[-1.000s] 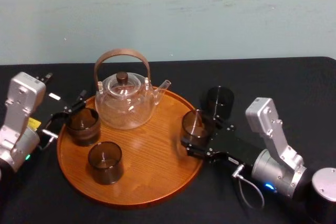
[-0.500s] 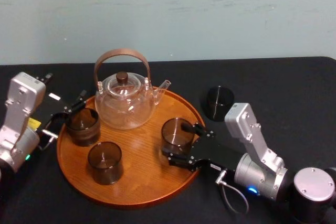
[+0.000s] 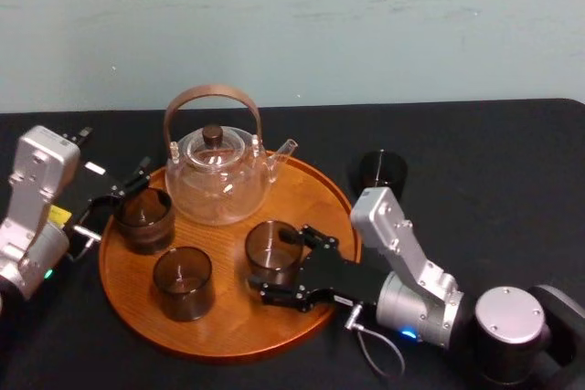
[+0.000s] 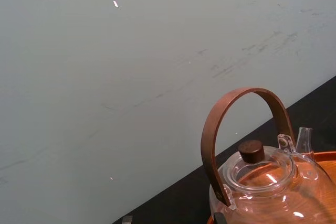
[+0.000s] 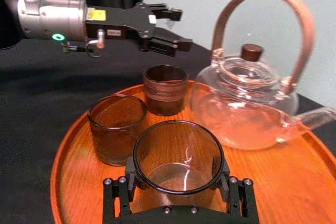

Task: Pick up the glass from the table and place it on the tray.

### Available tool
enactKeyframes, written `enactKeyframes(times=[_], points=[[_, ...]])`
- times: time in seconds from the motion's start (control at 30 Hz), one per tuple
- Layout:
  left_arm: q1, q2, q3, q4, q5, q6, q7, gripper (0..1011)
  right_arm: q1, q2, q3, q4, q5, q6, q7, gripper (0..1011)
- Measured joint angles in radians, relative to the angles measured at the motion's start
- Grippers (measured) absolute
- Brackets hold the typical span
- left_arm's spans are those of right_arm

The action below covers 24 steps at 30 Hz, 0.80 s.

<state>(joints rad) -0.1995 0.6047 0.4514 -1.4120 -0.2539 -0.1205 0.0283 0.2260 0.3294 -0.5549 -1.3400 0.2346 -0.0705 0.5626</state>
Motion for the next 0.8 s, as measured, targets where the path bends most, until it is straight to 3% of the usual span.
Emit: enactKeyframes(times=[0.37,0.8], points=[[0.0,0.0,0.0,0.0,0.0,0.0,0.0,1001,0.035,-0.026,-0.043,0.042,-0.003,-0.007,0.023,898],[0.0,0.0,0.0,0.0,0.0,0.0,0.0,1001,0.038,-0.029,-0.056,0.052,0.006,-0.002,0.025,898]])
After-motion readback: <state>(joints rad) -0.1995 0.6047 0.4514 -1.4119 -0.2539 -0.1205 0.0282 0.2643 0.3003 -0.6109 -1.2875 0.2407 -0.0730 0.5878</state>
